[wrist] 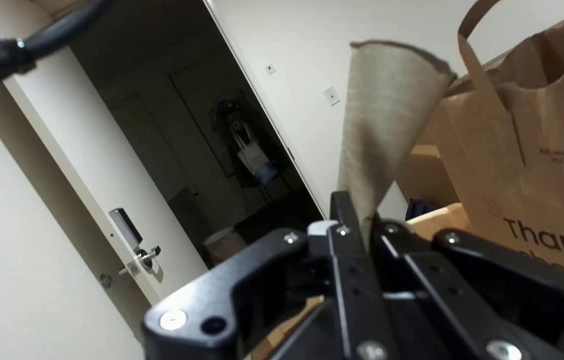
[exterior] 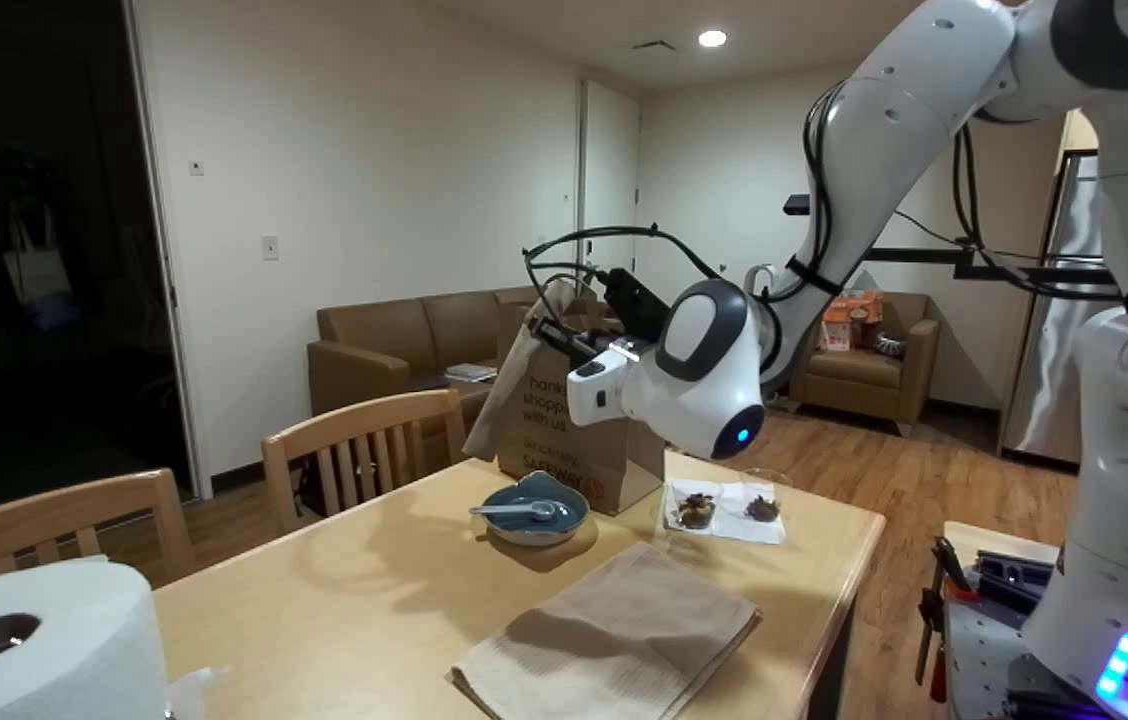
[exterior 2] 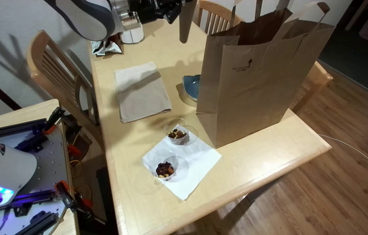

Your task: Move the roll to the left

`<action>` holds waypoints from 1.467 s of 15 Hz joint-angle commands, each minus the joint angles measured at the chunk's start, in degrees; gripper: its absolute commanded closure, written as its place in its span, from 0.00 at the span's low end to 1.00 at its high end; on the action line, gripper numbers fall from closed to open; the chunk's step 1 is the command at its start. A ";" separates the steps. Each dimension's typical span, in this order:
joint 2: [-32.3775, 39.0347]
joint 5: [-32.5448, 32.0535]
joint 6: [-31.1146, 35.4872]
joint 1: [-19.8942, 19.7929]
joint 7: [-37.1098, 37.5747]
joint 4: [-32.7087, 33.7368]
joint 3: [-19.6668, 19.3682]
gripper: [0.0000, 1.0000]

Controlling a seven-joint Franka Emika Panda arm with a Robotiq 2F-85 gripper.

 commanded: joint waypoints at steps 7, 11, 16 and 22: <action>4.73 -2.70 -4.69 1.50 -9.20 2.30 -0.29 0.98; 10.82 -5.89 -5.04 4.43 -17.71 5.29 0.12 0.98; 12.18 -6.44 -3.80 5.71 -15.97 4.94 0.26 0.97; 13.72 -7.69 -3.66 6.40 -19.36 5.52 -0.44 0.98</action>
